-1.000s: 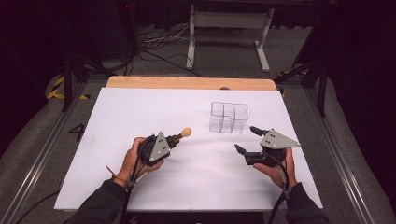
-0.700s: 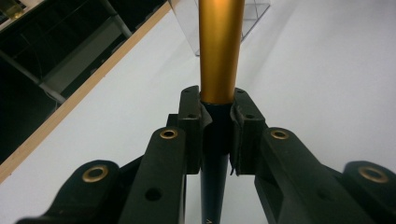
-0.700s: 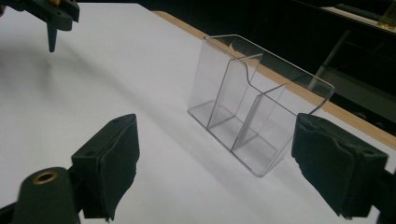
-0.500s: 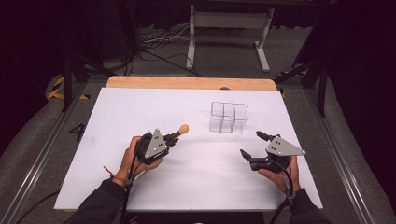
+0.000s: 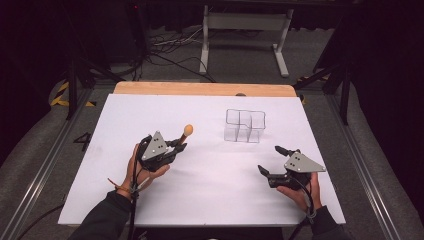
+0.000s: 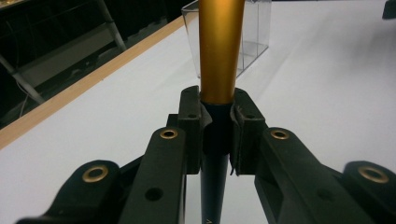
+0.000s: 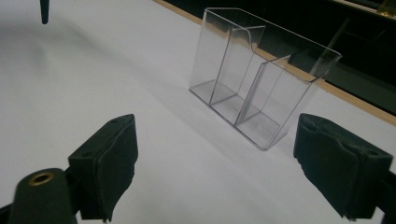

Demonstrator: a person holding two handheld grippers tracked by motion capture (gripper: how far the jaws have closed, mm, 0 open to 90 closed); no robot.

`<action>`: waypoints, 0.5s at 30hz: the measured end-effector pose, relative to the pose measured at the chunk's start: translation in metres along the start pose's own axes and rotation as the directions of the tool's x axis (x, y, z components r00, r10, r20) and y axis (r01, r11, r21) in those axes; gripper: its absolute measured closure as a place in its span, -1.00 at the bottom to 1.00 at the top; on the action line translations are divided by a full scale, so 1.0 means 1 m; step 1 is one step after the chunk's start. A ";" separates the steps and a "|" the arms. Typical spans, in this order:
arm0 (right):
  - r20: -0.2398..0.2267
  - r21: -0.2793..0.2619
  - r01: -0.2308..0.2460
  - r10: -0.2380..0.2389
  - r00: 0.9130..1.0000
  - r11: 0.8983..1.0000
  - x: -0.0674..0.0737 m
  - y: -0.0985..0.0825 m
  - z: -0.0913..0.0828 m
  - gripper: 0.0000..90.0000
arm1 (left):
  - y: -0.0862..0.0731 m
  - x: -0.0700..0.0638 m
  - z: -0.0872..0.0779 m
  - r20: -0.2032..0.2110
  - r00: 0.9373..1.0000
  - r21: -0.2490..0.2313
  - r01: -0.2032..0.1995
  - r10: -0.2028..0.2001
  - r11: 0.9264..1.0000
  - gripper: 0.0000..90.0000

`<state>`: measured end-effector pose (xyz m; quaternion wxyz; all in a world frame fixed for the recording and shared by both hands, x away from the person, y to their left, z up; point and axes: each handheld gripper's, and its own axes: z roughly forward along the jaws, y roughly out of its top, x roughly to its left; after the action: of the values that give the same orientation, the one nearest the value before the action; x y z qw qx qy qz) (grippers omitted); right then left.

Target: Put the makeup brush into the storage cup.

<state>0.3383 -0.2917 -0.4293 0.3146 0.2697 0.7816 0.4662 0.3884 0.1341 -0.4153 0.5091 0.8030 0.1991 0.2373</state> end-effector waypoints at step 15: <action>0.001 -0.021 -0.018 0.018 1.000 1.000 0.002 -0.009 -0.002 -0.73 | 0.002 0.008 -0.007 0.014 0.997 -0.074 0.077 -0.076 0.994 0.72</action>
<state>0.3343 -0.2957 -0.4372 0.3136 0.2736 0.7740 0.4773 0.3910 0.1432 -0.4097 0.5487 0.7765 0.2179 0.2203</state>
